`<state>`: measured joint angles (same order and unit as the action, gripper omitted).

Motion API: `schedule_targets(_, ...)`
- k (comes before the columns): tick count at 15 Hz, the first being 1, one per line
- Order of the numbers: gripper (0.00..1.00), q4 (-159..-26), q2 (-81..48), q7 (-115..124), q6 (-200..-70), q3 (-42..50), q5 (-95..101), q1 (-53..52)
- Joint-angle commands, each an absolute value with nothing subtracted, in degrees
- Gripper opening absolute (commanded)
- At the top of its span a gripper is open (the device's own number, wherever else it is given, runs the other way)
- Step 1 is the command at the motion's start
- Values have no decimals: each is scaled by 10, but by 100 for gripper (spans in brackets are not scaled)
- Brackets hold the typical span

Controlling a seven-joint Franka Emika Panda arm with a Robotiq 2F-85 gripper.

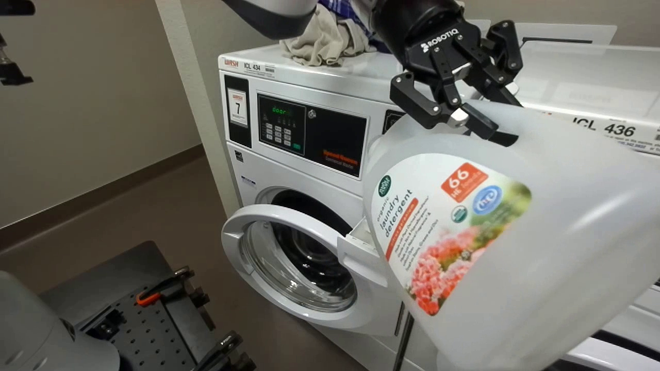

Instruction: Pour some detergent into the washing machine

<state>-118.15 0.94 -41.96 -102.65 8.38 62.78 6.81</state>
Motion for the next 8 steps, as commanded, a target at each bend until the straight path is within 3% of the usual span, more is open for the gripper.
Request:
schedule_targets(1,7,-1166,-4,-467,-1014,67,700,59)
schedule_targets(8,7,-1166,-30,-478,-1031,50,811,46)
